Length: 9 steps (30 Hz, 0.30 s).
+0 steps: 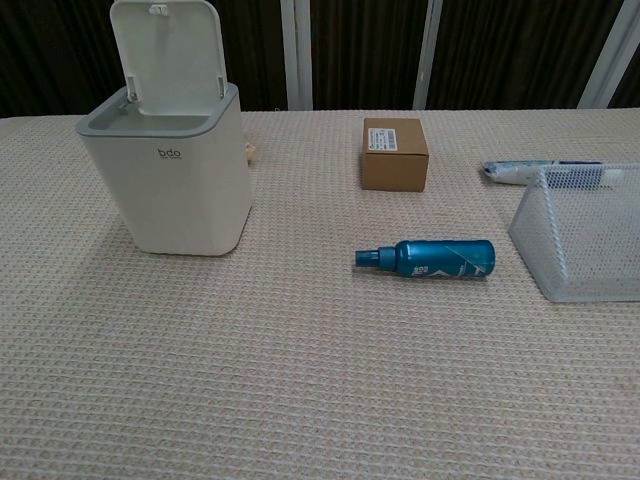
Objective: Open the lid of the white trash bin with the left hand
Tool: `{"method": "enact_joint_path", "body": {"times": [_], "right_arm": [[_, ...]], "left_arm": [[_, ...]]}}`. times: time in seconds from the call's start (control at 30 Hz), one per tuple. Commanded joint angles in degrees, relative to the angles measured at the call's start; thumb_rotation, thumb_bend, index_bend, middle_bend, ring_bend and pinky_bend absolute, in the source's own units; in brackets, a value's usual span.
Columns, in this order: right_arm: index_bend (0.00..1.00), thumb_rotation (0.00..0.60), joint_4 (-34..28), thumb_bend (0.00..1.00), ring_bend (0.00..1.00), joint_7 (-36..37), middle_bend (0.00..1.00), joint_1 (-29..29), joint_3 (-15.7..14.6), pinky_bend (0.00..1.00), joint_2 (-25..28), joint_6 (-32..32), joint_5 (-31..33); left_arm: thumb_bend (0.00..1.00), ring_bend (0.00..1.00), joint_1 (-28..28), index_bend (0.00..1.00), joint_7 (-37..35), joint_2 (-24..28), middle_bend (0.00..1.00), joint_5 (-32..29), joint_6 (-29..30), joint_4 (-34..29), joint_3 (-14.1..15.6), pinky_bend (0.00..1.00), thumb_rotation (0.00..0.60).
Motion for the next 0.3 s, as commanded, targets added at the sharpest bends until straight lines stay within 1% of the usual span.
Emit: {"method": "enact_joint_path", "body": {"times": [0.03, 0.17, 0.3], "right_arm": [[0.08, 0.600, 0.04, 0.14, 0.04, 0.23, 0.00, -0.08, 0.05, 0.01, 0.13, 0.28, -0.17], [0.08, 0.600, 0.23, 0.14, 0.04, 0.55, 0.00, 0.11, -0.25, 0.01, 0.06, -0.12, -0.57], [0.08, 0.600, 0.23, 0.14, 0.04, 0.28, 0.00, 0.28, -0.28, 0.01, -0.26, -0.20, -0.85]], "left_arm": [[0.14, 0.08, 2.51, 0.22, -4.32, -1.68, 0.20, 0.20, 2.06, 4.79, 0.72, 0.17, 0.600], [0.14, 0.08, 3.42, 0.22, -4.63, -2.11, 0.19, 1.26, 3.32, 6.05, 0.19, 0.17, 0.600], [0.14, 0.08, 4.36, 0.22, -4.34, -1.99, 0.19, 0.22, 3.56, 5.95, -0.47, 0.17, 0.600]]}}
